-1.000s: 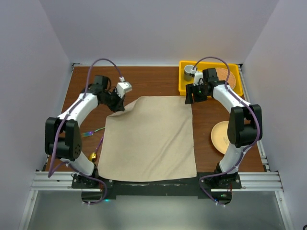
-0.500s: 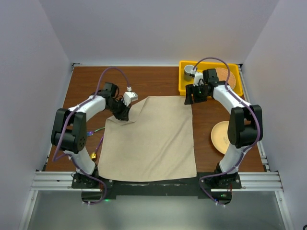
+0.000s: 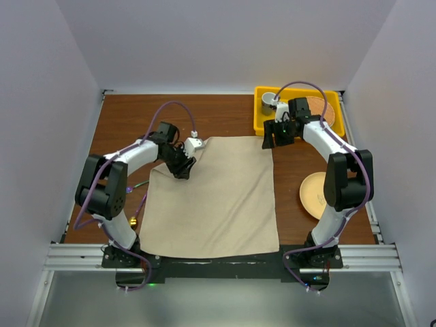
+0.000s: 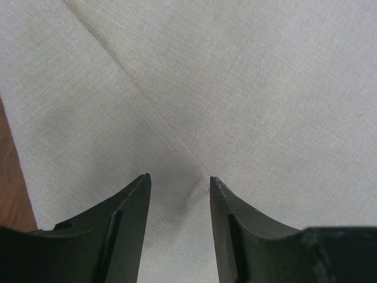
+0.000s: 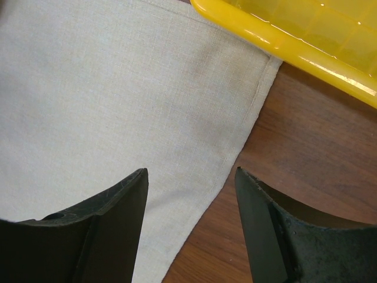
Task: Fold the napkin into a case and place the utensils inside
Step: Pick up the flattened napkin from the center of the board.
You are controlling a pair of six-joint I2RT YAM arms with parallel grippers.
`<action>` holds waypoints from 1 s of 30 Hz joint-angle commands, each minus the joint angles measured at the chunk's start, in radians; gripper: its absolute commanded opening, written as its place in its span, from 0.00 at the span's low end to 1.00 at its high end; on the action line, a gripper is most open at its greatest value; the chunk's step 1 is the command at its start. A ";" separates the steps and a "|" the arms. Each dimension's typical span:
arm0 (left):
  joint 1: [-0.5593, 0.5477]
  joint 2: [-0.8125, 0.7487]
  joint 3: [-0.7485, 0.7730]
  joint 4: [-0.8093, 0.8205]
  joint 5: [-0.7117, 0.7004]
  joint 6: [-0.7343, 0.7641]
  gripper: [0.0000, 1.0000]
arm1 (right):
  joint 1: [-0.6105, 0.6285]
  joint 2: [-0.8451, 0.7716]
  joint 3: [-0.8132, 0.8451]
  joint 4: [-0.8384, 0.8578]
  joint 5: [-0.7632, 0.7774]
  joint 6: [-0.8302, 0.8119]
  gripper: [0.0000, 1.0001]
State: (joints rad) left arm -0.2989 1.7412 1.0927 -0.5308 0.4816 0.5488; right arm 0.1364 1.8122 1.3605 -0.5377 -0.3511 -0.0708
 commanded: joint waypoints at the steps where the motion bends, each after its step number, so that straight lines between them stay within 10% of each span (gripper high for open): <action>1: -0.016 -0.023 -0.034 0.028 -0.049 0.056 0.52 | -0.006 -0.045 0.002 -0.005 0.001 -0.009 0.65; 30: -0.121 -0.063 -0.105 0.078 -0.204 0.145 0.54 | -0.004 -0.044 -0.073 0.022 -0.035 0.016 0.65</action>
State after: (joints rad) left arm -0.4152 1.6684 0.9951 -0.4862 0.3035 0.6746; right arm 0.1364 1.8122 1.3003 -0.5373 -0.3614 -0.0669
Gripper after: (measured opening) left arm 0.556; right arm 0.648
